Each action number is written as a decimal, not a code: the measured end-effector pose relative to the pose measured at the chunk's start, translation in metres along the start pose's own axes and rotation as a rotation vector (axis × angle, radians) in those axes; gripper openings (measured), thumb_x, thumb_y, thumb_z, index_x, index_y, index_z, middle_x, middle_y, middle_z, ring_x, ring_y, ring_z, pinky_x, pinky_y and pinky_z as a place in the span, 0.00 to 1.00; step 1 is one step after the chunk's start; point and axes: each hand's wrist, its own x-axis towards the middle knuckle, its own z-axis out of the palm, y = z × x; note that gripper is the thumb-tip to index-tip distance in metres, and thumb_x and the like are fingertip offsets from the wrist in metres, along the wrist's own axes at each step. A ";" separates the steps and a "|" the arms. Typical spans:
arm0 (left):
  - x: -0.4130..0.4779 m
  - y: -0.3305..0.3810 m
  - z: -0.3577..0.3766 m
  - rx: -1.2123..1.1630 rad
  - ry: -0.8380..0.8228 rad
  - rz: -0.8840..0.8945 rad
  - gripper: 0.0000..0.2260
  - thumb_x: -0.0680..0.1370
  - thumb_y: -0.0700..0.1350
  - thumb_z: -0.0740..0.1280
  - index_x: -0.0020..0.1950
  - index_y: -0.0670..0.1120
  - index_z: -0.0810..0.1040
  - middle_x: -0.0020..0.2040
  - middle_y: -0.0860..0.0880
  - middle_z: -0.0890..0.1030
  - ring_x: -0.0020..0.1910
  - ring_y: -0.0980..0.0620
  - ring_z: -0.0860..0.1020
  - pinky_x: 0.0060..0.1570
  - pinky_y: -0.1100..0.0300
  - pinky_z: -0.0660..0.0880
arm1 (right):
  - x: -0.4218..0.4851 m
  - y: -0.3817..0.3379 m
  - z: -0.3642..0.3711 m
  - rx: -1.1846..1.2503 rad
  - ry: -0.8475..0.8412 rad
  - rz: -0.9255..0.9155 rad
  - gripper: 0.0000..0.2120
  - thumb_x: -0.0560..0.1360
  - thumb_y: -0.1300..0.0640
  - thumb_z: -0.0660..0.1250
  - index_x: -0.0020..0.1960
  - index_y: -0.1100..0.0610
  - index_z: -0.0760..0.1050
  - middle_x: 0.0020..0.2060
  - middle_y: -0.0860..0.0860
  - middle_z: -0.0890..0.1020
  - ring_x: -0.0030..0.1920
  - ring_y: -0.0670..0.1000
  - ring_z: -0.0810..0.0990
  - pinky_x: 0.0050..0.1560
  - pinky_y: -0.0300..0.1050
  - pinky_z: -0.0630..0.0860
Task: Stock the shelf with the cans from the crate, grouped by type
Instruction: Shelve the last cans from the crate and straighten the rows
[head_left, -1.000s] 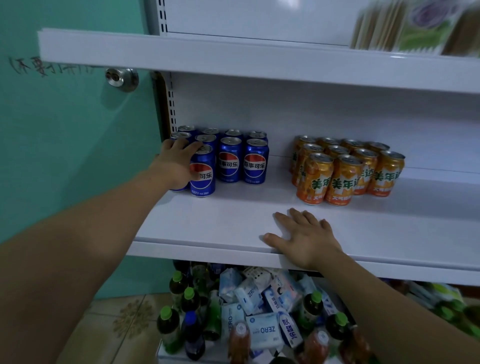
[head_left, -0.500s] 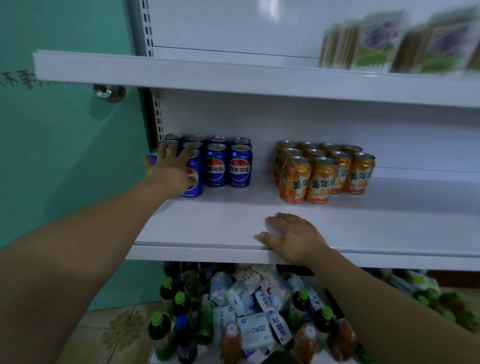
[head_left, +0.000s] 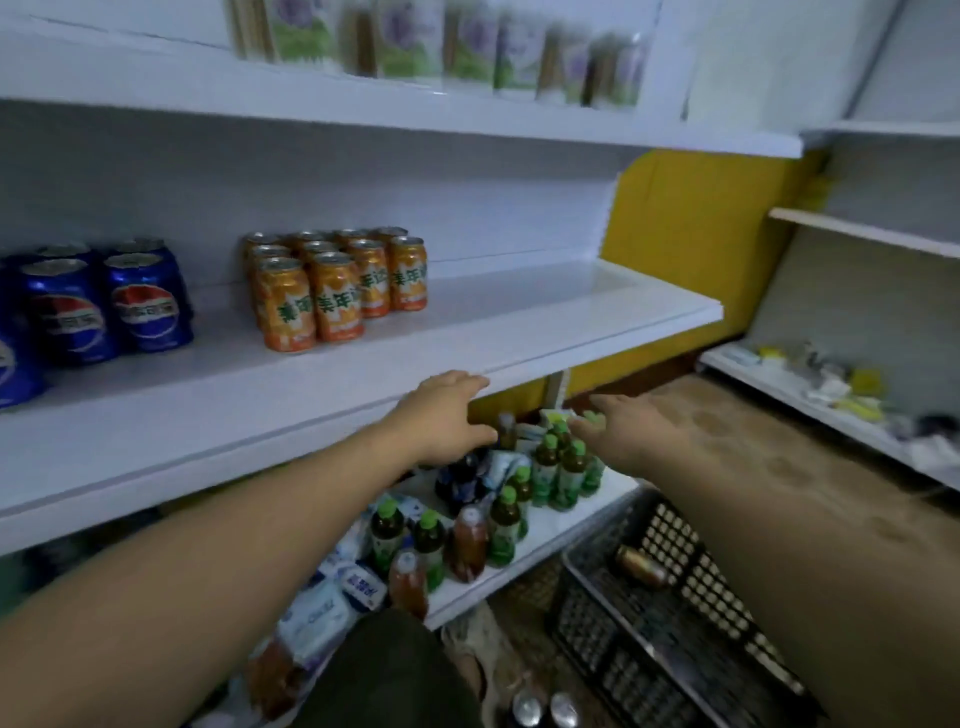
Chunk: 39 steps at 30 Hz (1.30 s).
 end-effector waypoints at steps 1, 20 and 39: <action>0.006 0.020 0.018 -0.018 -0.039 0.031 0.34 0.76 0.58 0.66 0.77 0.51 0.55 0.78 0.48 0.55 0.76 0.46 0.56 0.73 0.52 0.58 | -0.010 0.019 0.001 -0.004 0.009 0.055 0.36 0.77 0.31 0.50 0.77 0.51 0.58 0.76 0.54 0.62 0.73 0.58 0.62 0.69 0.54 0.65; 0.090 0.117 0.285 -0.108 -0.658 0.057 0.35 0.75 0.57 0.67 0.77 0.48 0.57 0.77 0.45 0.58 0.74 0.45 0.61 0.69 0.55 0.62 | -0.054 0.226 0.156 0.215 -0.272 0.527 0.31 0.79 0.38 0.56 0.76 0.55 0.59 0.72 0.56 0.67 0.70 0.58 0.67 0.68 0.51 0.66; 0.316 0.128 0.574 -0.465 -0.855 -0.410 0.32 0.76 0.50 0.69 0.77 0.48 0.58 0.73 0.47 0.67 0.68 0.47 0.69 0.64 0.57 0.66 | 0.208 0.392 0.396 0.399 -0.371 0.571 0.24 0.77 0.45 0.65 0.69 0.53 0.67 0.62 0.55 0.75 0.56 0.54 0.75 0.58 0.50 0.74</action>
